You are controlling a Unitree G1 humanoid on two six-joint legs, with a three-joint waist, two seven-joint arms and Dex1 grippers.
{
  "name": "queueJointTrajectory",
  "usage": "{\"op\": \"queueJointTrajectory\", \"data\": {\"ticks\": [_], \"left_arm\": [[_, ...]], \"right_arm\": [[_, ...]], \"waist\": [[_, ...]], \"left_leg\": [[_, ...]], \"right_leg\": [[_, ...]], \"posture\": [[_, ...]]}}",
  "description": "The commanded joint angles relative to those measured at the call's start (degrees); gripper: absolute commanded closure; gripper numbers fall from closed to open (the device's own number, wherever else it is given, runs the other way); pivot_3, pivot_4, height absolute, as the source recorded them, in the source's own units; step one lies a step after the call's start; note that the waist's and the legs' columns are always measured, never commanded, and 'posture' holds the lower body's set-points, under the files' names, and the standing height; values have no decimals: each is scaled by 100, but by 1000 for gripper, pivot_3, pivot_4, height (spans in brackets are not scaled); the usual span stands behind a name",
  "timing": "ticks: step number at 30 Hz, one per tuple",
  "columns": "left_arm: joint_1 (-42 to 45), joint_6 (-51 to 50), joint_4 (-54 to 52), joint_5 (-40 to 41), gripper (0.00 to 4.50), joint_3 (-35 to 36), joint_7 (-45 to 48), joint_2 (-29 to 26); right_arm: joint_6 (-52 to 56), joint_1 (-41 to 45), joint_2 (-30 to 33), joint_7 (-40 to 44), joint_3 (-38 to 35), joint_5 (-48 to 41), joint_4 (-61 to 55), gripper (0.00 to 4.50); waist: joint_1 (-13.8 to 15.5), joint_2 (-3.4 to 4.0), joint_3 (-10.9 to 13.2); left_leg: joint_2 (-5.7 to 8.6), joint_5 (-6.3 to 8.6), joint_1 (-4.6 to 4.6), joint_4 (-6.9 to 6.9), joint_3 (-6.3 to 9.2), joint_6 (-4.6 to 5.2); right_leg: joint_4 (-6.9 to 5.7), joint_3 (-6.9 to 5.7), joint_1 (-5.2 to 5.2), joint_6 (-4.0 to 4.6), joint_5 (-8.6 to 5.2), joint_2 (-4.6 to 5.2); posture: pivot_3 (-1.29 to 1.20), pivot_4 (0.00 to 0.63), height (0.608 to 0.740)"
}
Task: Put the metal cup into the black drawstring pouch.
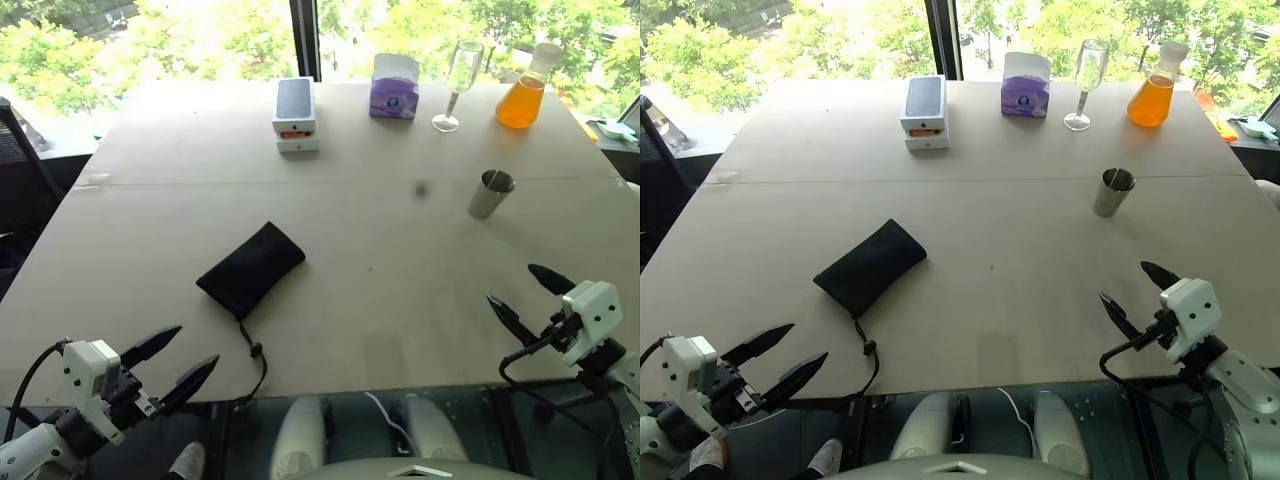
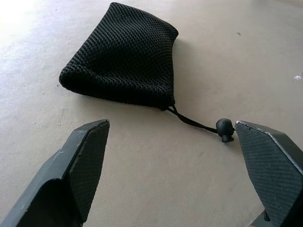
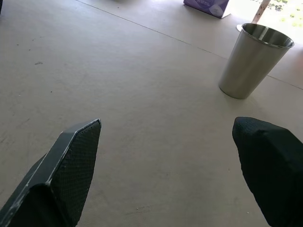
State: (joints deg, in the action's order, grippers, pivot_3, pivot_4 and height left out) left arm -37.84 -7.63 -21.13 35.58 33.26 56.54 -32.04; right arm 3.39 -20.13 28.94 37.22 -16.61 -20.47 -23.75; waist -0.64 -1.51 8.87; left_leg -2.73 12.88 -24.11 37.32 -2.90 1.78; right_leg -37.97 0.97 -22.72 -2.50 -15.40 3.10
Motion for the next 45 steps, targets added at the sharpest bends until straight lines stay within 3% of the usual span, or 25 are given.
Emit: {"op": "queueJointTrajectory", "data": {"ticks": [1, 10, 19, 23, 29, 35, 41, 45], "left_arm": [[61, -51, -144, 115, 83, 173, -75, -66], [593, -213, -47, 278, 83, 139, -88, -172], [1057, -674, 53, 639, 83, 469, -495, -340], [1095, -432, 326, 353, 83, 564, -225, -566], [1508, 1156, 1016, -676, 83, 679, -17, -737], [2025, 3575, 2438, -2030, 83, 736, -101, -1185], [2350, 6371, 3524, -4115, 83, 838, -1440, -1396], [2289, 7132, 3952, -4872, 83, 791, -2180, -1368]], "right_arm": [[-142, 56, -25, -7, -42, -71, -262, 0], [-313, 365, -31, 4, 133, 14, -288, 0], [-463, 910, 258, 769, 783, -192, -503, 0], [-286, 1125, 422, 1232, 1118, -608, -762, 0], [-312, 1289, 522, 1703, 1463, -921, -976, 0], [-379, 1409, 526, 1911, 1616, -875, -878, 0], [-665, 1547, 321, 1802, 1759, -500, -584, 0], [-700, 1506, 250, 1729, 1850, -420, -639, 0]], "waist": [[0, 0, 0], [0, 2, -1], [1, 2, -1], [0, 2, 0], [33, -5, -4], [32, -6, -4], [25, -11, -7], [10, -12, -7]], "left_leg": [[0, 0, 0, 0, 0, 0], [1, 1, 1, -1, -3, 1], [0, 1, 12, -2, -3, 2], [1, 1, 14, -7, -4, 2], [2, 1, 15, -8, -3, 2], [-1, 2, 16, -12, -6, 2], [-1, 2, 17, -16, -12, 2], [-1, 6, 19, -32, -34, 7]], "right_leg": [[0, 0, 0, 0, 0, 0], [1, -1, 1, 0, 0, -9], [-1, 0, 10, -1, 0, -23], [-1, 0, 11, -1, 1, -25], [1, -3, 14, 0, 1, -23], [4, -2, 13, 1, 1, 3], [9, -2, 13, 3, 2, 14], [10, -14, 7, 1, 3, 60]], "posture": [[0, 150, 740], [0, 150, 740], [0, 150, 740], [0, 150, 740], [0, 150, 740], [0, 150, 740], [0, 150, 740], [0, 150, 740]]}}
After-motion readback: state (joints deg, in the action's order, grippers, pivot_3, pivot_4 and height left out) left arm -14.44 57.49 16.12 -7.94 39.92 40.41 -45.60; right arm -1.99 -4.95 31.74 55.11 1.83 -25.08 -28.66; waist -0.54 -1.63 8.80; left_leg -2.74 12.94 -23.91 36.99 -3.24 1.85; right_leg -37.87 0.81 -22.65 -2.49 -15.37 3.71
